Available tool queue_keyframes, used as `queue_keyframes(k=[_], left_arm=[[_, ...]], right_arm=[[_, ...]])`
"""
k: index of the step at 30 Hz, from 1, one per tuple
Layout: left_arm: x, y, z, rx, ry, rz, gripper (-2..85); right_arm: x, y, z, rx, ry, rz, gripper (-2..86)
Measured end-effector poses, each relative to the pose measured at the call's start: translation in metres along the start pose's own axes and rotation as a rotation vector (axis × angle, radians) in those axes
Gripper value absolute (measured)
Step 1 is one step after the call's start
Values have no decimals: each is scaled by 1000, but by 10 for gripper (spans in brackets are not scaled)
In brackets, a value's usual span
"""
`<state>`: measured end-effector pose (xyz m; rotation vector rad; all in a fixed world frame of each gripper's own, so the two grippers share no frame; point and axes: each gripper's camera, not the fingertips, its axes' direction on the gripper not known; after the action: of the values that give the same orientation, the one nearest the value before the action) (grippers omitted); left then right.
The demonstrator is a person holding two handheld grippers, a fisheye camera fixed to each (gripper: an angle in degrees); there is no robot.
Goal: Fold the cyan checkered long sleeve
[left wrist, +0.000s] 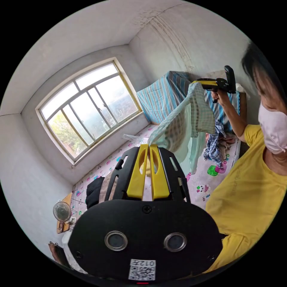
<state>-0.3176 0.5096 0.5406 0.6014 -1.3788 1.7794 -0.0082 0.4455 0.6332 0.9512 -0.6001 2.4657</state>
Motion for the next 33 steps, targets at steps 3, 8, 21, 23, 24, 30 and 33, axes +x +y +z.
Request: queue_keyframes(k=[3, 8, 21, 23, 24, 30, 33], left_arm=[[-8, 6, -25, 11, -27, 6, -2], [-50, 17, 23, -128, -53, -32, -2], [-201, 308, 487, -998, 356, -684, -1], [-199, 365, 534, -1090, 402, -779, -1], [-198, 376, 543, -1122, 393, -783, -1], [-189, 422, 610, -1314, 350, -704, -1], [-193, 426, 626, -1358, 334, -677, -1]], right_arm=[[-17, -32, -5, -39, -18, -94, 7], [-37, -59, 68, -134, -131, -173, 16], [-157, 203, 467, -815, -748, 307, 13], [-166, 278, 477, -925, -752, 400, 12], [-167, 296, 479, -956, -753, 422, 12], [-183, 425, 490, -1159, -706, 537, 20], [-201, 430, 509, -1140, -718, 459, 35]])
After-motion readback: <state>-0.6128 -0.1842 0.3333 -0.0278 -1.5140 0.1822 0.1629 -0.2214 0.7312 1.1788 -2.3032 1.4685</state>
